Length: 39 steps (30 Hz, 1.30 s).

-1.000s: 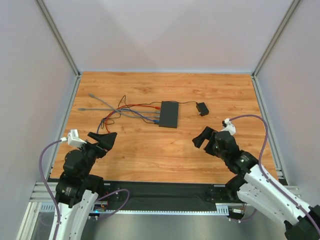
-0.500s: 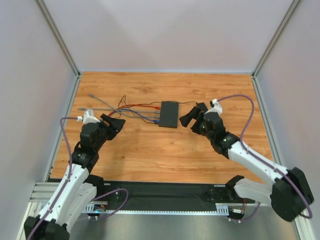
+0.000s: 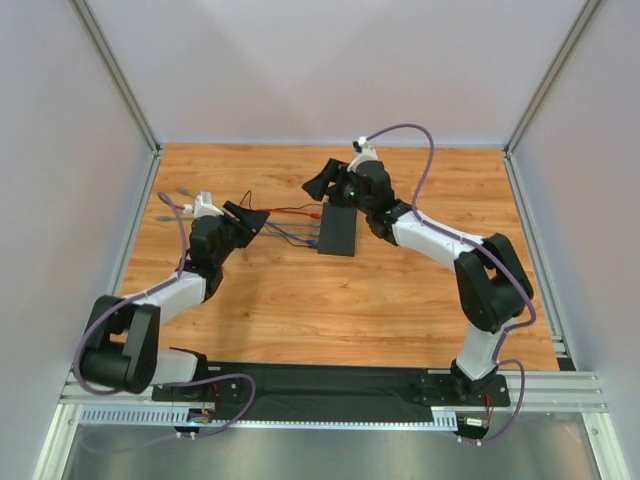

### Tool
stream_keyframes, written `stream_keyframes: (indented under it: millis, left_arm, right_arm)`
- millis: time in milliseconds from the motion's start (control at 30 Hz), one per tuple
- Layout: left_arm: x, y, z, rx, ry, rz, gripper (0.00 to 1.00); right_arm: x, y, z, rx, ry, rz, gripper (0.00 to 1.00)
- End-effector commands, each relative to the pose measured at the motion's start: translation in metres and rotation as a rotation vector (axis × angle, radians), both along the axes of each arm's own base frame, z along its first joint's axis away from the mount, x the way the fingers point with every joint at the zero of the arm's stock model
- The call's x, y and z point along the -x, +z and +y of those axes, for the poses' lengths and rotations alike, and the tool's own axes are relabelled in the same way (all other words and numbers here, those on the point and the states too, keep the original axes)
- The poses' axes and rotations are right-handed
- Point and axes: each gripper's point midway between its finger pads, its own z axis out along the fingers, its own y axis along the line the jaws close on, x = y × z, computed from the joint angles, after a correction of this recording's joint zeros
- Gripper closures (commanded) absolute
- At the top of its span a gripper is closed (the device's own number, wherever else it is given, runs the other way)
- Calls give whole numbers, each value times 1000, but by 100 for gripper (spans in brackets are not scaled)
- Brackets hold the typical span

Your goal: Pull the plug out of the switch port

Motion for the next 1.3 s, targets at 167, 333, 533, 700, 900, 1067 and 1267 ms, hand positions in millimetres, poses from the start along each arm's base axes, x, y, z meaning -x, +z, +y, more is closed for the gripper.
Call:
stream_keyframes:
  millis: [167,333,533,700,900,1067,1267]
  left_arm:
    - [-13,24,-32,-20,-122,-259,46]
    - [-1,16,-60,-57,-191,-193,49]
    - [1,-3,-76,2,-214,-91,56]
    - [5,-14,-76,34,-210,-70,56]
    - [10,-9,-82,80,-229,-68,56]
    - [11,-9,-86,91,-245,-78,57]
    - [10,-23,-87,94,-229,8,63]
  right_arm:
    - [-7,-47,56,50,242,46,39]
    - [-5,-73,59,115,221,83,41]
    - [-2,-99,42,219,151,132,42]
    - [-2,-121,30,291,119,171,41]
    - [-2,-132,20,342,85,204,40]
    - [-2,-145,14,381,72,235,39]
    - [-5,-158,-11,473,-14,277,39]
